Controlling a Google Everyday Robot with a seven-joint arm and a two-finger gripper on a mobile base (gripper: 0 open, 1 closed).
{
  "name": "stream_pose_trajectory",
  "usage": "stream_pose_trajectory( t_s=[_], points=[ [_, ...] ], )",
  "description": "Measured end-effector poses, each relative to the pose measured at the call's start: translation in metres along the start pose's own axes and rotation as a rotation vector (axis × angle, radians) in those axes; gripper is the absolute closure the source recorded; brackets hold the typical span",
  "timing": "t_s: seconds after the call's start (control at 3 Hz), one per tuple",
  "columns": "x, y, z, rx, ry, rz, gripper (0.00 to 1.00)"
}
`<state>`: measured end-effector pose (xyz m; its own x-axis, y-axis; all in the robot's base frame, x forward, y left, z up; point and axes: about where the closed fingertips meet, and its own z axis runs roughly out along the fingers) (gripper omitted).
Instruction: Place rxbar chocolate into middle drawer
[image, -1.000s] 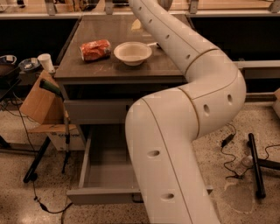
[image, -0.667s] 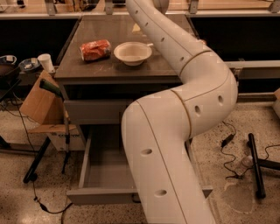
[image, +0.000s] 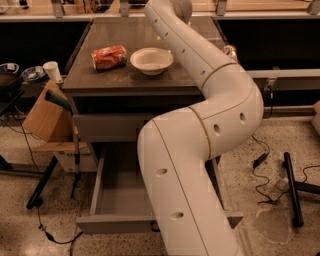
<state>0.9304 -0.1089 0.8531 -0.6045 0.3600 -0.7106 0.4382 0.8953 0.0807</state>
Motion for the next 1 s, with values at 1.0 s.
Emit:
stream_pose_trajectory(
  t_s=[1.0],
  points=[
    [-0.018,-0.008,0.021,-0.042,-0.057,0.081,0.00]
  ],
)
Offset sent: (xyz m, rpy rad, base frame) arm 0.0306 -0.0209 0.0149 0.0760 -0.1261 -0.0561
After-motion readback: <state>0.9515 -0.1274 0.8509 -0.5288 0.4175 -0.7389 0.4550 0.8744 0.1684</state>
